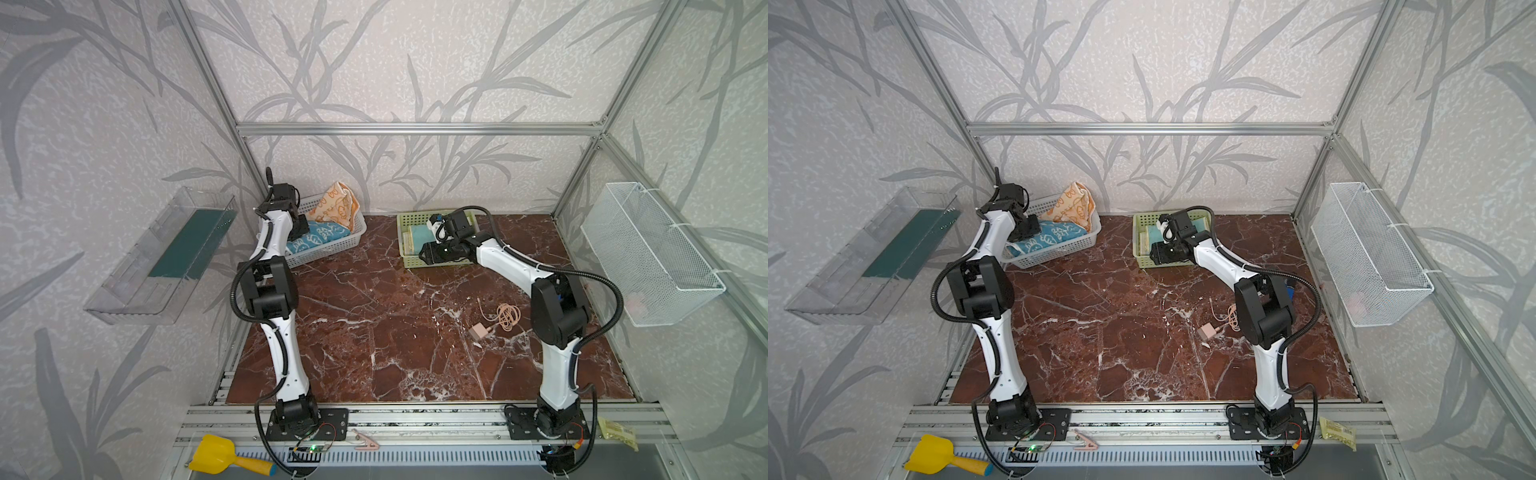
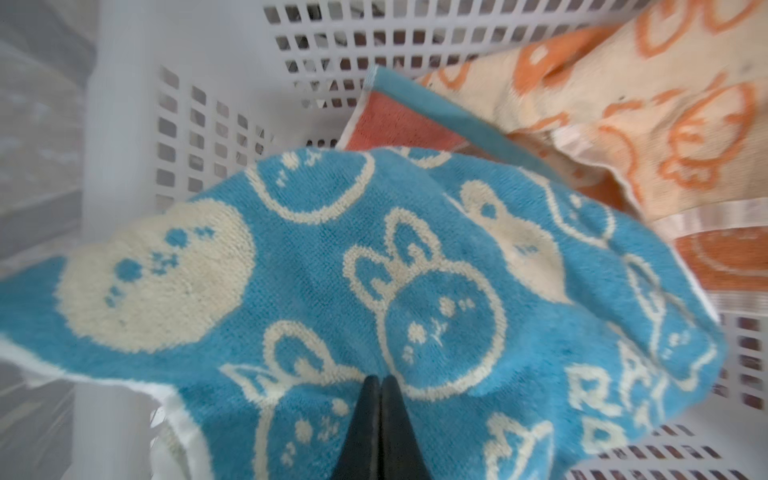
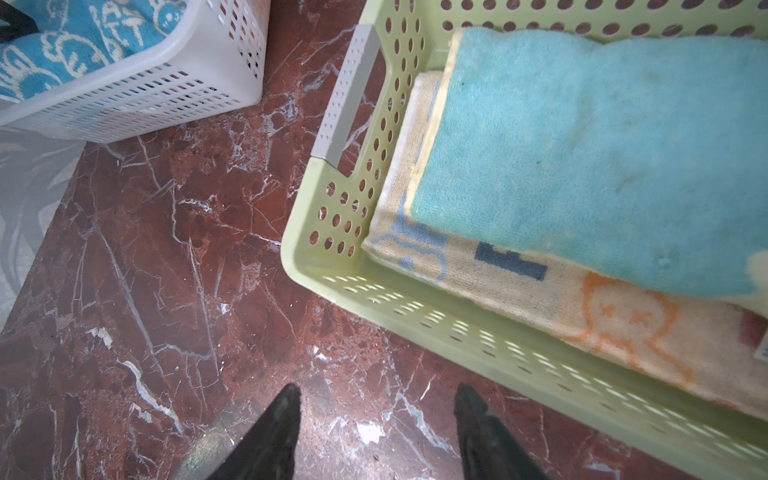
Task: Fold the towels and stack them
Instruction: 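Reach the left gripper into the white basket and grasp the blue bunny towel, then pull the blue bunny towel out with the left gripper and drop it on the table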
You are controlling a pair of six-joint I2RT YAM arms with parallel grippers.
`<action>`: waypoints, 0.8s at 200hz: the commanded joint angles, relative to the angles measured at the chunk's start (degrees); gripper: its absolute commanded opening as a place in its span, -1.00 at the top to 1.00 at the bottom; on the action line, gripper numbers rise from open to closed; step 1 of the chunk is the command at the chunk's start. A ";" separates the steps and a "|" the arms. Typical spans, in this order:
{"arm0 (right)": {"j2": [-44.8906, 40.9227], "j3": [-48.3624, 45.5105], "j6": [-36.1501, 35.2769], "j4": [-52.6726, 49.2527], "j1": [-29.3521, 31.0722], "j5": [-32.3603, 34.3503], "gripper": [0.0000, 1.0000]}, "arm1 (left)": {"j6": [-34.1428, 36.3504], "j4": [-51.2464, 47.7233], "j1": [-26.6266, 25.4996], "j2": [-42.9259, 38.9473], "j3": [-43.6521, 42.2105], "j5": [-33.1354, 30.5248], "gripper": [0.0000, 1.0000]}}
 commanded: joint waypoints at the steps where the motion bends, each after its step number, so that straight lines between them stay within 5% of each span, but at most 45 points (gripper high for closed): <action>1: -3.99 -1.17 0.32 0.87 -0.09 0.64 -0.18 | 1.77 1.98 -0.16 -7.04 0.01 2.78 1.00; 88: -5.09 -2.53 1.91 1.21 0.18 -1.18 -0.18 | 0.90 1.85 -1.69 -14.17 1.41 9.51 1.00; 160: -11.22 -6.76 3.08 1.02 2.76 -1.00 -0.17 | 2.71 -4.51 -8.43 -24.26 17.14 11.25 1.00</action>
